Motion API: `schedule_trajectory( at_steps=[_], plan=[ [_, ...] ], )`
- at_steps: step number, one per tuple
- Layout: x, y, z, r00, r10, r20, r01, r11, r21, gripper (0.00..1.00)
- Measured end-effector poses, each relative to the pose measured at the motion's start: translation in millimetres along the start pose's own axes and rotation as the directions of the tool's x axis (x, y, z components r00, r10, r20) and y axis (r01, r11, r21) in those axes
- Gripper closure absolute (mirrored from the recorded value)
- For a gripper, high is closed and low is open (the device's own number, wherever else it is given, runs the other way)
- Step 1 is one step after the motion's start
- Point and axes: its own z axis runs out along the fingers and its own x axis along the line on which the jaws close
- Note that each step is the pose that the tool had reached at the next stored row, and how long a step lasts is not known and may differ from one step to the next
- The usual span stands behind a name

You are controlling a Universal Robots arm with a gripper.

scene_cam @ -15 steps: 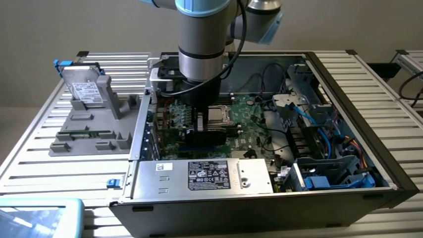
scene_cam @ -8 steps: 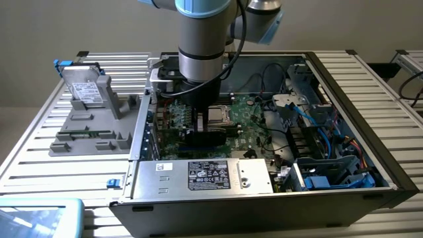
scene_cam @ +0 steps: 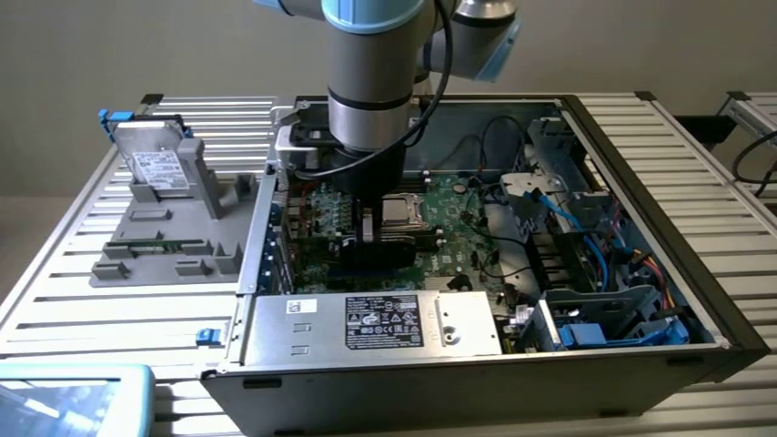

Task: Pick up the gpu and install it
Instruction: 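Insert the gpu into the slot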

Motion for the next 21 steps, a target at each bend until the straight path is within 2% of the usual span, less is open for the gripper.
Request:
schedule_trajectory(
  at_steps=[8, 11, 15, 21],
  plan=[
    [0.0, 0.1, 0.7, 1.0000, 0.000, -0.0001, 0.000, 1.0000, 0.0009, 0.72],
    [0.0, 0.1, 0.6, 1.0000, -0.002, 0.0032, 0.002, 1.0000, 0.0010, 0.72],
    [0.8, 0.1, 0.6, 0.9999, -0.006, 0.0126, 0.006, 1.0000, 0.0011, 0.72],
    [1.0, 0.1, 0.7, 0.9999, -0.007, 0.0137, 0.007, 1.0000, 0.0011, 0.72]
  ],
)
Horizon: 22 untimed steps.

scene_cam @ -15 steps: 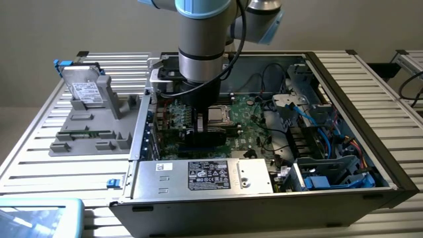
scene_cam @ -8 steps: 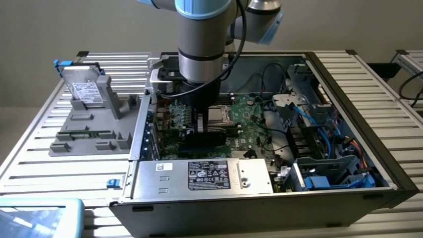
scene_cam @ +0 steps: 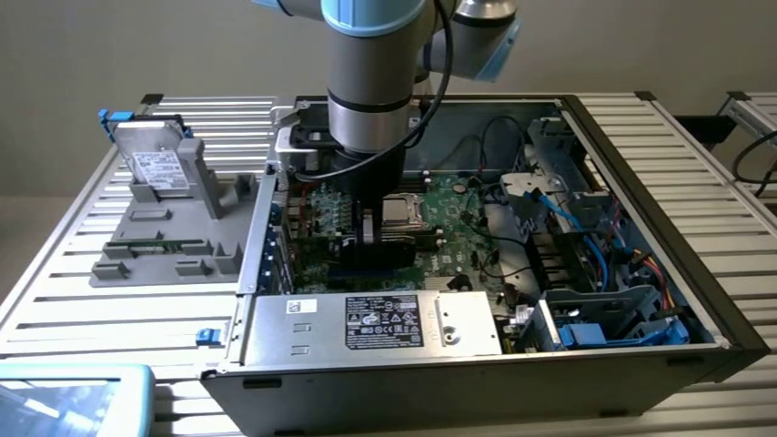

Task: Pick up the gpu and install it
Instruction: 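Insert the gpu into the slot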

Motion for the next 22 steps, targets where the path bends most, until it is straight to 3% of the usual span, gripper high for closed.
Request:
schedule_trajectory(
  at_steps=[22],
  plan=[
    [2.6, 0.2, 0.7, 1.0000, -0.008, 0.0017, 0.008, 1.0000, 0.0010, 0.72]
  ],
)
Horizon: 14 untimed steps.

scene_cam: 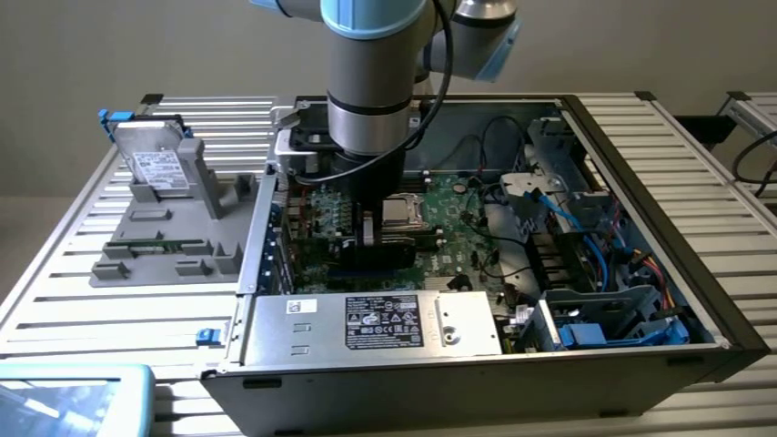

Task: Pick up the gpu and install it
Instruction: 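Insert the gpu into the slot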

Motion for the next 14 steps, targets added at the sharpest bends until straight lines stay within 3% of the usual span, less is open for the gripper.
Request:
schedule_trajectory(
  at_steps=[14],
  plan=[
    [1.3, 0.2, 1.6, 0.9999, -0.014, 0.0029, 0.014, 0.9999, 0.0020, 0.72]
  ],
)
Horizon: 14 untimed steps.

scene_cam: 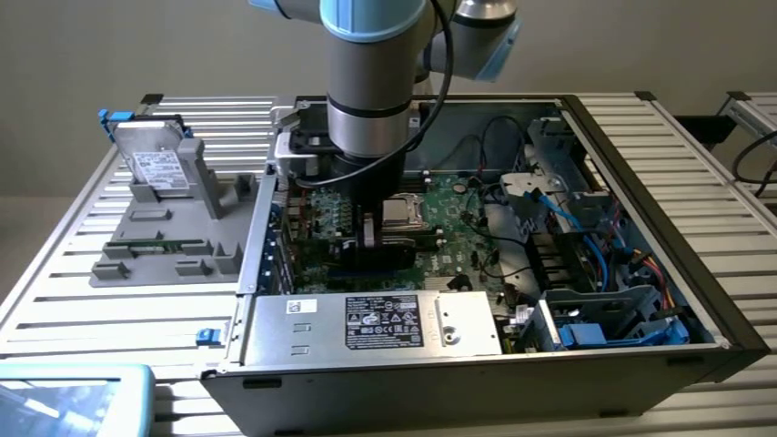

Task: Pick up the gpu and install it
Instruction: 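Insert the gpu into the slot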

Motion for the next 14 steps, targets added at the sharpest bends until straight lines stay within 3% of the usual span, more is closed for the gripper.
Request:
schedule_trajectory(
  at_steps=[14],
  plan=[
    [-0.1, 0.8, 2.9, 1.0000, 0.000, -0.0004, 0.000, 1.0000, -0.0002, 0.72]
  ],
)
